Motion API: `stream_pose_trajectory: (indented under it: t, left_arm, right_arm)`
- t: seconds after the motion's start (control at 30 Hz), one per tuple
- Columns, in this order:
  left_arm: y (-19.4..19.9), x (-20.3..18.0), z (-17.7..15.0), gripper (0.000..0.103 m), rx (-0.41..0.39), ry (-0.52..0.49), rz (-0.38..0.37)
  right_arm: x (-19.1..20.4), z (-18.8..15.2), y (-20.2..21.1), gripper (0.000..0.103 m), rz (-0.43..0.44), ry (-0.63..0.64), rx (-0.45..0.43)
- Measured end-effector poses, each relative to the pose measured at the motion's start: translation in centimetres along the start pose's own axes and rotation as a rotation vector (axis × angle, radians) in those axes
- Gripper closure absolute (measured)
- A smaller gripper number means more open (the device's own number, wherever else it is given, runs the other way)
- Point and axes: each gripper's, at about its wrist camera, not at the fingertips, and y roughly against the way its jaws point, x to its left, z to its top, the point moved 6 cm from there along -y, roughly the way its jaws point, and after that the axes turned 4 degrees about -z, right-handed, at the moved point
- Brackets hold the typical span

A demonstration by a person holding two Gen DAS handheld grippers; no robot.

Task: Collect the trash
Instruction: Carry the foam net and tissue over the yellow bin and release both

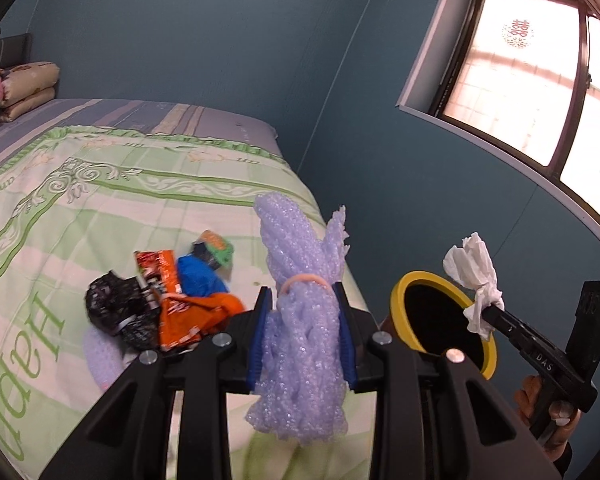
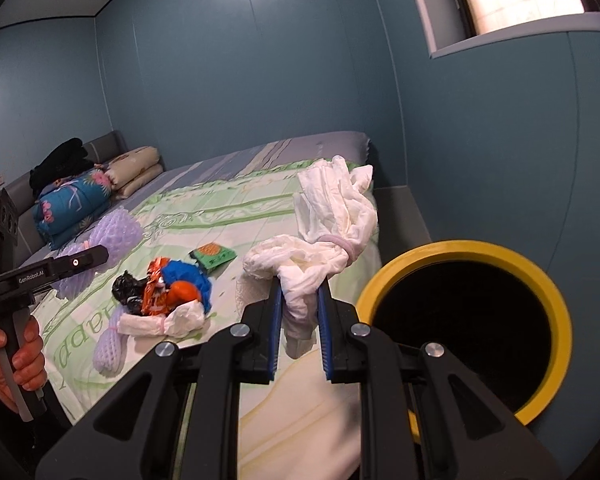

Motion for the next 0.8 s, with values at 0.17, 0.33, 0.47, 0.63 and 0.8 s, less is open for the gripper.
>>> stream_pose_trajectory:
  t: [0.17, 0.33, 0.47, 0.63, 0.8]
  left_arm:
    - [-1.7, -2.7, 1.3, 0.075, -0.005, -0.032, -0.046]
    - [-3.8, -5.7, 2.3, 0.074, 0.005, -0.067, -0.091]
    - [-5.9, -8.0, 2.5, 0.074, 0.027, -0.097, -0.126]
    - [-8.4, -10.5, 2.5, 0.074, 0.055, -0.126, -0.162]
    - [-10.7, -12.6, 2.0, 0.074, 0.082, -0.150, -0.194]
  right_arm:
    - [-1.3, 0.6, 0.5, 0.088, -0.039, -0.009, -0.018]
    - [-3.1, 1.0, 0.7, 0.088, -0.080, -0.025, -0.029]
    - [-4.7, 1.3, 0.9, 0.088, -0.123, -0.031, -0.040]
    - [-6.6, 1.7, 1.3, 0.088, -0.160, -0.038, -0.049]
    - [-8.3, 1.8, 1.3, 0.088, -0.202, -0.040, -0.041]
